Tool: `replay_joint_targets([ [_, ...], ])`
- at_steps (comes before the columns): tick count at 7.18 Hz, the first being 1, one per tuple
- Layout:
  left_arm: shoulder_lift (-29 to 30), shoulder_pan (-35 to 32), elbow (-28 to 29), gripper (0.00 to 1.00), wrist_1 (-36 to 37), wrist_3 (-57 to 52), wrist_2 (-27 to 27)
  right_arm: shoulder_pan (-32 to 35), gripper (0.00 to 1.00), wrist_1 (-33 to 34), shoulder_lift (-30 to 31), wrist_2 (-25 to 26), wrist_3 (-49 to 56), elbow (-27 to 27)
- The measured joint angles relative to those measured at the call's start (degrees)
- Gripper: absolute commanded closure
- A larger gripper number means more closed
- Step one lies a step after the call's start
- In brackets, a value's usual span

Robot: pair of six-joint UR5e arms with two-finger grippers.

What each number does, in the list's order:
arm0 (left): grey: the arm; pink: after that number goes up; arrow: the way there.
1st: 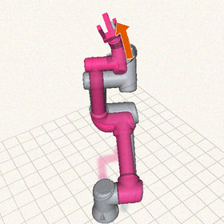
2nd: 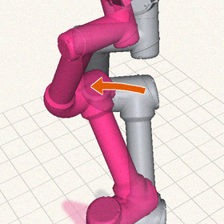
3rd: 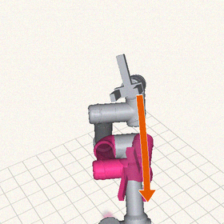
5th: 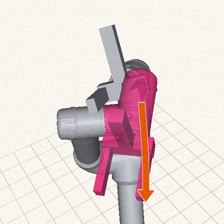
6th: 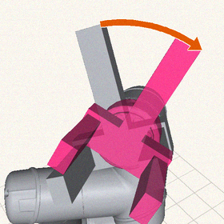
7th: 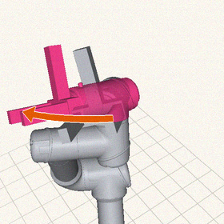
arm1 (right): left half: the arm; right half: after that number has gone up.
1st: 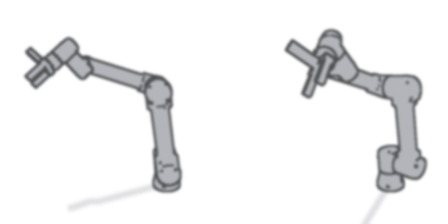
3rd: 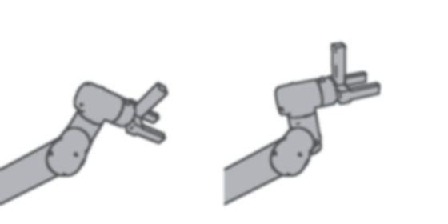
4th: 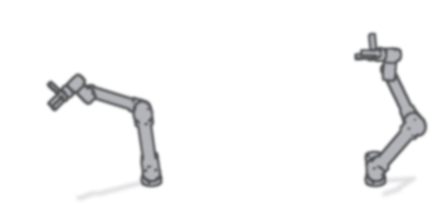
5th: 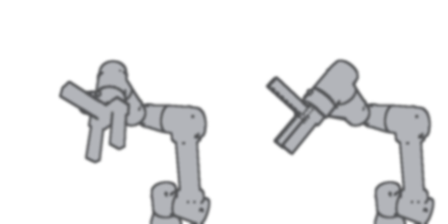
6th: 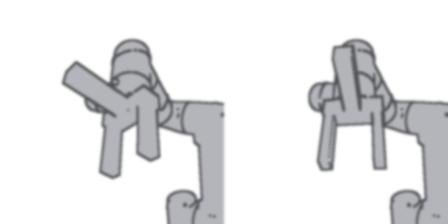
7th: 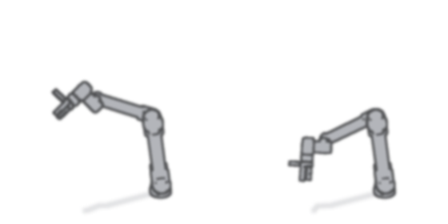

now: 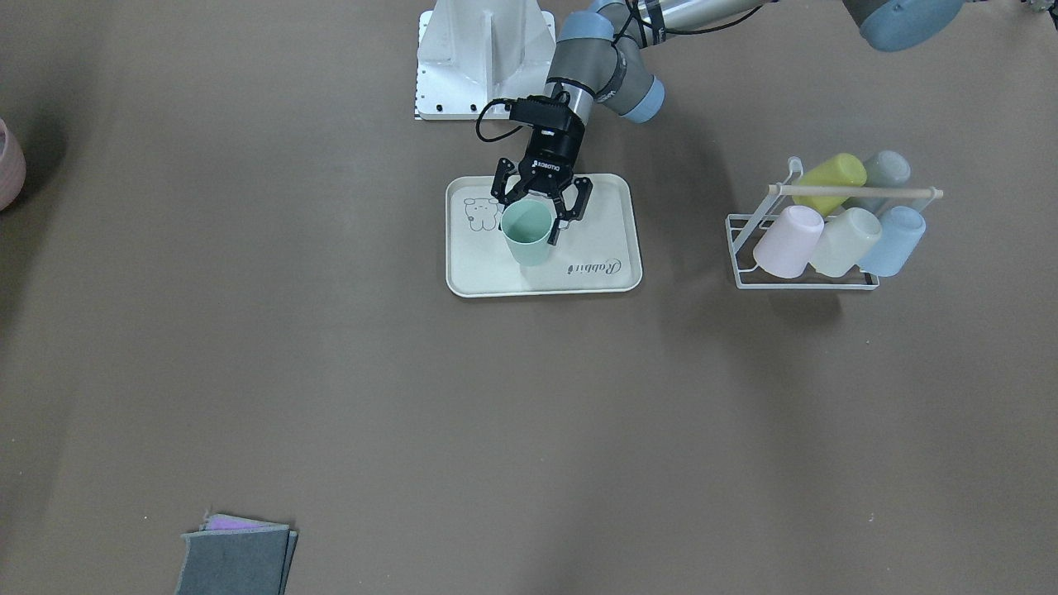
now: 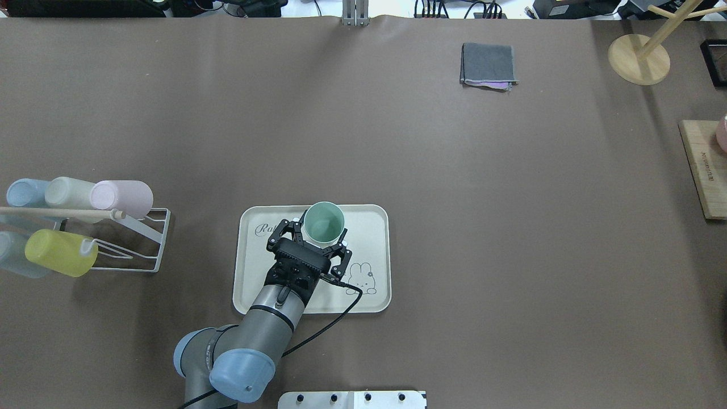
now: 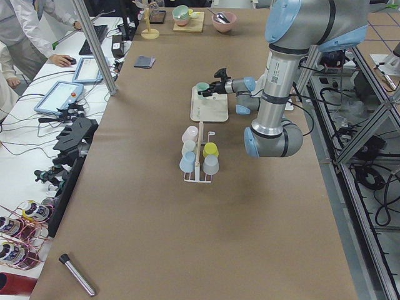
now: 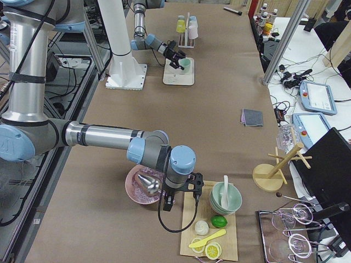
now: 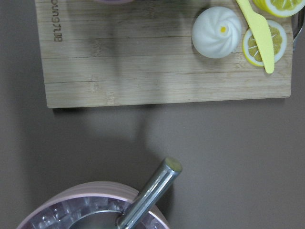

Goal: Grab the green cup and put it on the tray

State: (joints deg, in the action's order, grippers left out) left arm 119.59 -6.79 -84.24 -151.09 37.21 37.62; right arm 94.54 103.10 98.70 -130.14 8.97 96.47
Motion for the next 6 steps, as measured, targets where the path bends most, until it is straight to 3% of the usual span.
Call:
replay_joint_targets([
  [4, -1.78, 1.04, 2.65, 0.17, -7.01, 3.28, -0.08, 0.09, 0.01, 0.00, -0.06, -0.16, 0.00, 0.02],
  [6, -2.35, 1.24, 2.97, 0.04, -7.73, 3.39, -0.09, 0.11, 0.01, 0.00, -0.08, -0.20, 0.00, 0.03],
])
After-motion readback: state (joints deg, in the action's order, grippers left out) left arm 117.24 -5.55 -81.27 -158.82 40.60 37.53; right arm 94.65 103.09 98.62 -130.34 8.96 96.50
